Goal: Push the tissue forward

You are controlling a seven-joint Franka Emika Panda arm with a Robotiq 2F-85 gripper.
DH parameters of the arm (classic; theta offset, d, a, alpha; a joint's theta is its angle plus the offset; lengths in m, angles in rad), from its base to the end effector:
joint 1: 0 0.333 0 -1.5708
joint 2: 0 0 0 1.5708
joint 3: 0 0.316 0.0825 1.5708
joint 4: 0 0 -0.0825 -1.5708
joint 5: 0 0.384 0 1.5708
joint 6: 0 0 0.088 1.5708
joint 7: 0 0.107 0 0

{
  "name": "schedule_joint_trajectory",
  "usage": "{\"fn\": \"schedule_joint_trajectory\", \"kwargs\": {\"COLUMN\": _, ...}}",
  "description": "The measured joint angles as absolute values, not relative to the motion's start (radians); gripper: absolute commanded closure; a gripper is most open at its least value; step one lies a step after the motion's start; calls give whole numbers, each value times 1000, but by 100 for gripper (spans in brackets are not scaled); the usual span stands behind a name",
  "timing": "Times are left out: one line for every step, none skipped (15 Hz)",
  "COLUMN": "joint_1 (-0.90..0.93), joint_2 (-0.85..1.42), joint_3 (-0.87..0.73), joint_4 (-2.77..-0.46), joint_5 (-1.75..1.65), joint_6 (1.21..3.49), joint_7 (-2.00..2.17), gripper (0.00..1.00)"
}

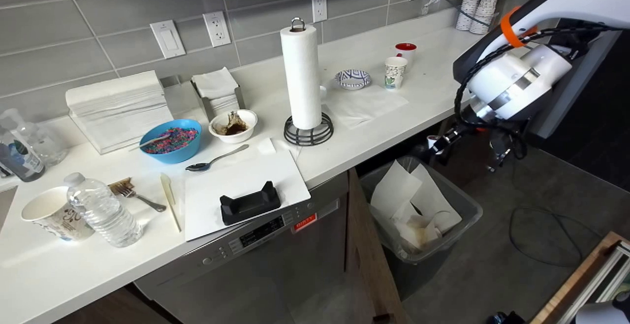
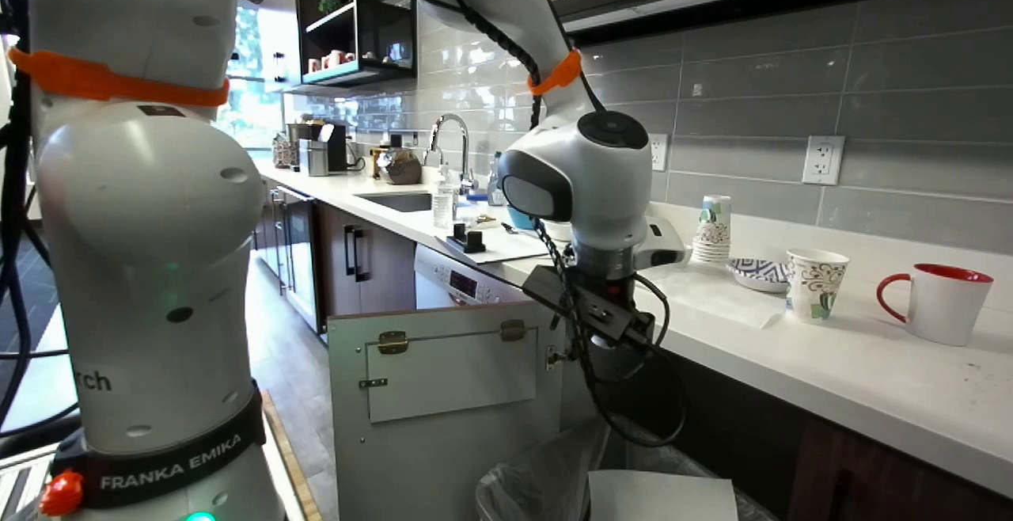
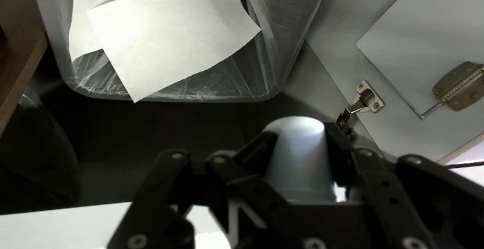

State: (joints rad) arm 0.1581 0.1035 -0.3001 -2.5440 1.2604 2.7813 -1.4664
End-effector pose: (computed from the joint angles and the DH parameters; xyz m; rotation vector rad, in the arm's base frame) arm 0.4334 -0.1073 0.2342 -2.8336 -0.2247 -0.6216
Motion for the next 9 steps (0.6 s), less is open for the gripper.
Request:
{"fn": "schedule_joint_trajectory", "kwargs": {"joint_1": 154, "joint_2": 107, "joint_3": -306, "joint_4": -2536, "joint_5": 1249, "joint_6": 2773, "joint_7": -1456, "gripper": 24}}
{"fn": "schedule_joint_trajectory", "kwargs": {"joint_1": 152, "joint_2": 112, "joint_3": -311, "joint_4": -2528, "joint_5": 1241, "joint_6": 2762, "joint_7": -1447, "gripper": 15}}
{"fn": "schedule_joint_trajectory", "kwargs": {"joint_1": 149, "joint_2": 116, "joint_3": -316, "joint_4": -2520, "joint_5": 1231, "joint_6": 2754, "joint_7": -1435, "gripper": 8}}
{"fn": "schedule_joint_trajectory", "kwargs": {"joint_1": 148, "joint_2": 120, "joint_3": -319, "joint_4": -2512, "joint_5": 1223, "joint_6": 2747, "joint_7": -1426, "gripper": 1}}
{"fn": "schedule_joint_trajectory", "kwargs": {"joint_1": 146, "joint_2": 125, "joint_3": -321, "joint_4": -2505, "joint_5": 1218, "joint_6": 2743, "joint_7": -1418, "gripper": 0}}
{"fn": "schedule_joint_trajectory", "kwargs": {"joint_1": 144, "joint_2": 130, "joint_3": -323, "joint_4": -2497, "joint_5": 1211, "joint_6": 2742, "joint_7": -1410, "gripper": 0}}
{"fn": "schedule_joint_trajectory", "kwargs": {"joint_1": 144, "joint_2": 134, "joint_3": -324, "joint_4": -2491, "joint_5": 1207, "joint_6": 2742, "joint_7": -1401, "gripper": 0}}
{"fn": "schedule_joint_trajectory", "kwargs": {"joint_1": 143, "joint_2": 137, "joint_3": -326, "joint_4": -2486, "joint_5": 1203, "joint_6": 2742, "joint_7": -1394, "gripper": 0}}
{"fn": "schedule_joint_trajectory", "kwargs": {"joint_1": 142, "joint_2": 140, "joint_3": -326, "joint_4": -2482, "joint_5": 1199, "joint_6": 2742, "joint_7": -1389, "gripper": 0}}
